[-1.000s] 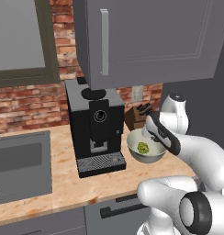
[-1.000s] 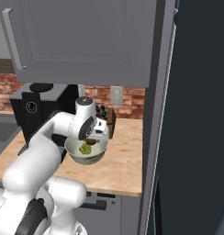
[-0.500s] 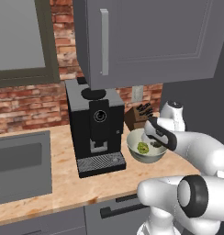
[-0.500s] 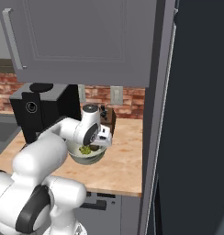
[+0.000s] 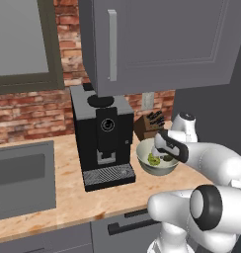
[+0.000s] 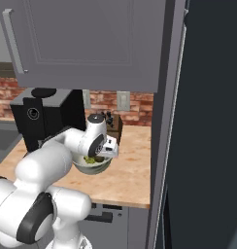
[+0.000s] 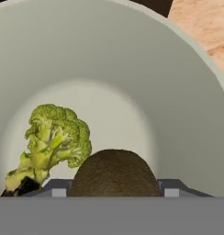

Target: Take the broccoli, kiwi, and lemon from the freezer and place them in the bowl on the counter.

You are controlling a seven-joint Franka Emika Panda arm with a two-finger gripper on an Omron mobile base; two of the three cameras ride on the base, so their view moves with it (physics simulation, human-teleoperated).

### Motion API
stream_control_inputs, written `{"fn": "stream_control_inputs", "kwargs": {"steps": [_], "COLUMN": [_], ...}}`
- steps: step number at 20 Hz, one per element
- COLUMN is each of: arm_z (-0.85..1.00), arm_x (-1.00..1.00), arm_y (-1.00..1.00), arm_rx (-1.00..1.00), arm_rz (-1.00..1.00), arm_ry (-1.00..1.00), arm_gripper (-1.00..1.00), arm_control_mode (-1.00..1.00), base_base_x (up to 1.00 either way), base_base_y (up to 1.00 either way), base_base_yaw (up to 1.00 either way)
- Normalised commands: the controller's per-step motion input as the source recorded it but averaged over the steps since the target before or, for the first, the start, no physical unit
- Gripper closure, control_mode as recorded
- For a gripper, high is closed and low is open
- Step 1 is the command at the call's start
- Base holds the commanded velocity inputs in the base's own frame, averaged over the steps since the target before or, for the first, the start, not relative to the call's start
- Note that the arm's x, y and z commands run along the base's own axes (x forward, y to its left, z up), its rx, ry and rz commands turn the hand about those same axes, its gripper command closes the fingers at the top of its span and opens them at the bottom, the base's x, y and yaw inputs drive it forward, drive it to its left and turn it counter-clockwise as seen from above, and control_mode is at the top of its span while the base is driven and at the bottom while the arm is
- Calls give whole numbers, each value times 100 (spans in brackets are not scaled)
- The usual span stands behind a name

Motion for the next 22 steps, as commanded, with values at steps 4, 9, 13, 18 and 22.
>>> {"fn": "stream_control_inputs", "kwargs": {"steps": [4,9,13,18,22], "arm_z": [0,0,6,53,72], "arm_x": [0,0,0,-10,-67], "arm_y": [0,0,0,0,1], "arm_rx": [0,0,0,-1,-2], "arm_rz": [0,0,0,-3,-2], "arm_ry": [0,0,0,0,-4], "arm_gripper": [-100,-100,-100,-100,-100], "arm_control_mode": [-100,-100,-100,-100,-100], "base_base_x": [0,0,0,0,0], "base_base_y": [0,0,0,0,0], "base_base_yaw": [0,0,0,0,0]}}
